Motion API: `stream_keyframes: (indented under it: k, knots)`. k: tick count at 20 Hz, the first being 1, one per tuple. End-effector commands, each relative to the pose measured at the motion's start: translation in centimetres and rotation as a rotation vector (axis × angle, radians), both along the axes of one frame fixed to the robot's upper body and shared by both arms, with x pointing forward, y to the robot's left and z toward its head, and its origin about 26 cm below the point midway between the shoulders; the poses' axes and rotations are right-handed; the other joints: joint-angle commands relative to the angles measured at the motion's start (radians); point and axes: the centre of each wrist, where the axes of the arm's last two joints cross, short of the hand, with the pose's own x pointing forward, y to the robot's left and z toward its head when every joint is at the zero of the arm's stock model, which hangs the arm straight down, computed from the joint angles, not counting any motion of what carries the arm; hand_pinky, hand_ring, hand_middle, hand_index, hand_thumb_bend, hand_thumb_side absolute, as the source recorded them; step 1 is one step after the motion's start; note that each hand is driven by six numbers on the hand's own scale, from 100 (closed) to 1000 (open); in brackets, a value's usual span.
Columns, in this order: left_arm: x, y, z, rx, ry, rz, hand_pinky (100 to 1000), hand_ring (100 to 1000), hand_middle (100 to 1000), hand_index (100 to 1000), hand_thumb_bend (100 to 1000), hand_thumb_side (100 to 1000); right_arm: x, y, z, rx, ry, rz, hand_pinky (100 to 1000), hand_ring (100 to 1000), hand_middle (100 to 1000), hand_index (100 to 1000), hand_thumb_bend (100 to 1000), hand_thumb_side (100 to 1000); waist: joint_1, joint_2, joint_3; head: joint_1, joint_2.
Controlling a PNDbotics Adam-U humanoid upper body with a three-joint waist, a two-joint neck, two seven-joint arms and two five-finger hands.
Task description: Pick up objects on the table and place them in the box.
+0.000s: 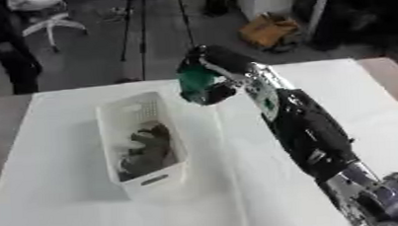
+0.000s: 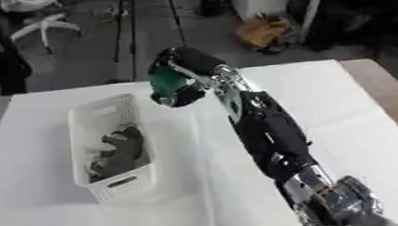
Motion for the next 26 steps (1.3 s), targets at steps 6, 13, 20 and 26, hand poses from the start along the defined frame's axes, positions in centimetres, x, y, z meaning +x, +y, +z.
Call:
stream_keyframes:
  k: [6, 13, 20, 26]
  knots:
    - [-0.1, 0.3, 0.7, 0.020, -0.022, 0.004, 430, 865, 908, 881, 493, 1000, 0.2, 3.6, 2.8, 0.045, 0.016, 0.109, 100, 149, 485, 724, 100, 151, 0.021, -0.049, 0.008, -0.008, -0.011]
    - [-0.1, 0.2, 0.7, 0.019, -0.021, -0.001, 430, 865, 907, 881, 493, 1000, -0.2, 6.9, 4.8, 0.122, 0.017, 0.187, 100, 151, 486, 713, 100, 100, 0.019, -0.050, 0.010, -0.015, -0.010]
    - [-0.1, 0.1, 0.8, 0.020, -0.023, -0.002, 430, 865, 907, 880, 493, 1000, -0.6, 8.5, 4.5, 0.113, 0.075, 0.277, 128, 179, 501, 723, 100, 114, 0.018, -0.050, 0.014, -0.017, -0.011]
    - [-0.1, 0.1, 0.8, 0.020, -0.025, -0.004, 430, 865, 907, 880, 493, 1000, -0.5, 9.2, 3.0, 0.030, 0.153, 0.321, 156, 201, 516, 732, 100, 159, 0.017, -0.048, 0.016, -0.020, -0.011]
